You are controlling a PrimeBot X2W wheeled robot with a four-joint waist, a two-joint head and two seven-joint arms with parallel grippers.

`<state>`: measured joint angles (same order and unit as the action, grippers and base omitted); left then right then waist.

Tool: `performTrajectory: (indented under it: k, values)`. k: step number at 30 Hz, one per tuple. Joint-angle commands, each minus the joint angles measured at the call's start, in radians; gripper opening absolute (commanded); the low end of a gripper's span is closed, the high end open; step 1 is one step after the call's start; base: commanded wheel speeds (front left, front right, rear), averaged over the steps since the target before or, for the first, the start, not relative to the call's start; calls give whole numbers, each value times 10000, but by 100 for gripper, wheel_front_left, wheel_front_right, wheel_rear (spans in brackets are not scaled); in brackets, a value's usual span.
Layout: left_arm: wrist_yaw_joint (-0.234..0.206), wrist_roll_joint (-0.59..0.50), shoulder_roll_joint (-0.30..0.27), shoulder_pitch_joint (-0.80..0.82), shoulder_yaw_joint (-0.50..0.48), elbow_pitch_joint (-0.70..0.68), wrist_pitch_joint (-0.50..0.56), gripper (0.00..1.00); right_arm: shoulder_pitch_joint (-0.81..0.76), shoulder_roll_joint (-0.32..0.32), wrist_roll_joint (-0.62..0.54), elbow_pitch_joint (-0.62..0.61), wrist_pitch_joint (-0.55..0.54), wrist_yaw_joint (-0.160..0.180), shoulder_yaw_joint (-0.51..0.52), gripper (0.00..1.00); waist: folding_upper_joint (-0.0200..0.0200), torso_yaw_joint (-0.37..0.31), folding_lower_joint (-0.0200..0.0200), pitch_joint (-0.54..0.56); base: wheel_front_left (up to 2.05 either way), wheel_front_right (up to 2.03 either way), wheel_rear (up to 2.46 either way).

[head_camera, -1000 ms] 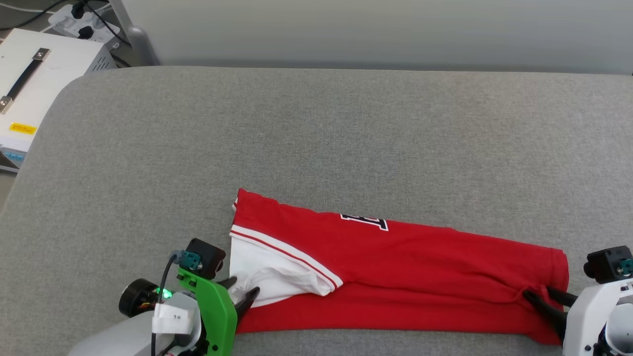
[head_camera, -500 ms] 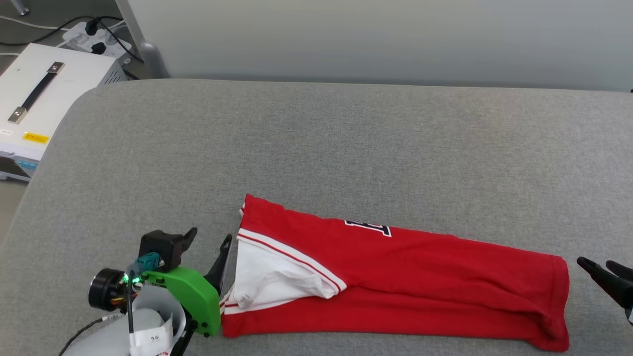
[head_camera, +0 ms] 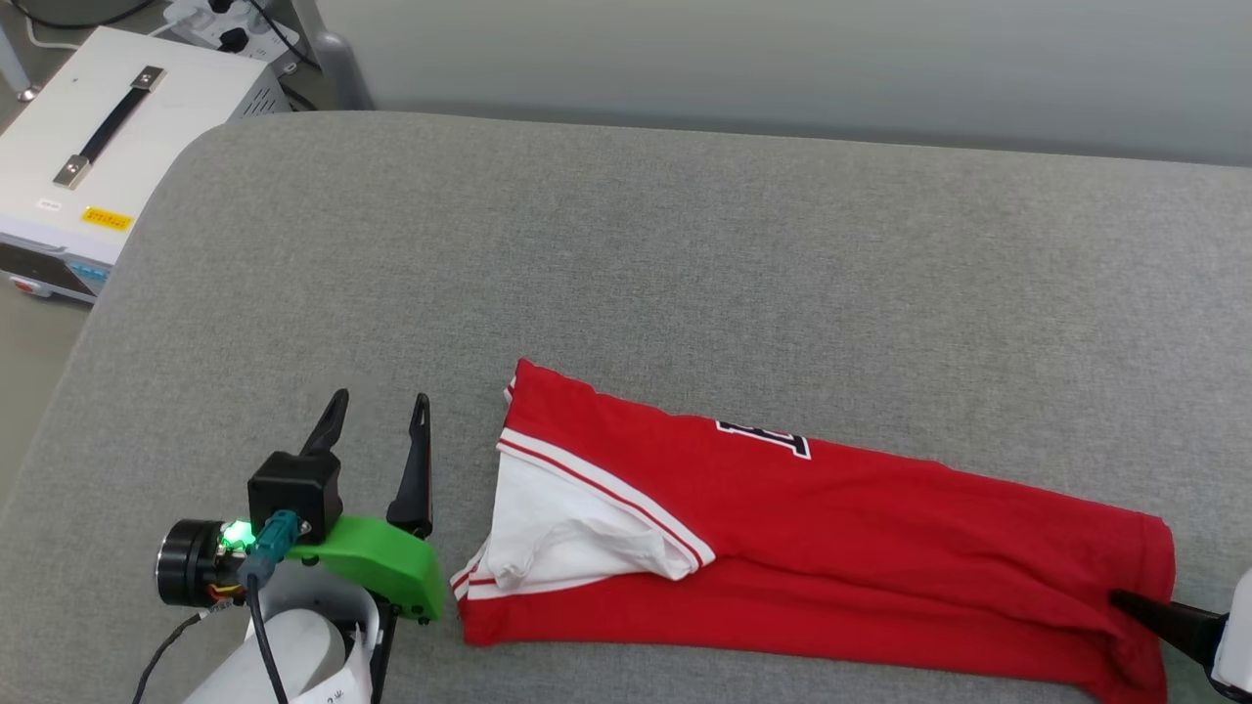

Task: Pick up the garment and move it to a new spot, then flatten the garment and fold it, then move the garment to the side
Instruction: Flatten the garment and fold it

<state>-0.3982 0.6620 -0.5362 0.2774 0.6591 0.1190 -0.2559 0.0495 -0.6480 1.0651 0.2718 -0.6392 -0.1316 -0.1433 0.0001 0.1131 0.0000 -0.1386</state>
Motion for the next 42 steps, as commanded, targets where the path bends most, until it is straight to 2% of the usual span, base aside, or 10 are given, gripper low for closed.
performTrajectory:
  k: [1, 9, 15, 19, 21, 22, 29, 42]
  values:
    - [98, -360, 210, -301, -329, -44, -57, 100, 218, 95, -101, 118, -49, 9, -66, 100, -1, 137, 0, -132, 0, 0, 0]
    - [795, -2126, 1443, -1231, -2328, -413, -58, 100, 507, 541, -109, 417, -56, 9, -618, 100, -1, 346, 0, -278, 0, 0, 0]
    - [1498, -3292, 2201, -1676, -3060, -429, -58, 100, 716, 788, -75, 700, 79, 9, -1135, 100, -1, 404, 0, -233, 0, 0, 0]
    - [1807, -3963, 2728, -1916, -3447, -510, -58, 100, 821, 830, -51, 872, 187, 9, -1464, 100, -1, 421, 0, -150, 0, 0, 0]
    - [1946, -4247, 2957, -2047, -3610, -512, -58, 100, 866, 755, -131, 959, 362, 9, -1594, 7, -1, 419, 0, -105, 0, 0, 0]
    - [2003, -4360, 3046, -2096, -3689, -511, -58, 100, 887, 723, -158, 1011, 454, 9, -1631, 0, -1, 416, 0, -79, 0, 0, 0]
    - [2355, -5021, 3565, -2509, -4333, -476, -58, 100, 1010, 268, -144, 1363, 972, 9, -1690, 0, -1, 341, 0, 182, 0, 0, 0]
    - [2947, -5743, 3942, -3024, -4967, -388, -59, 100, 889, -1337, -292, 1961, 1404, 9, -1398, 0, -1, 268, 0, 726, 0, 0, 0]
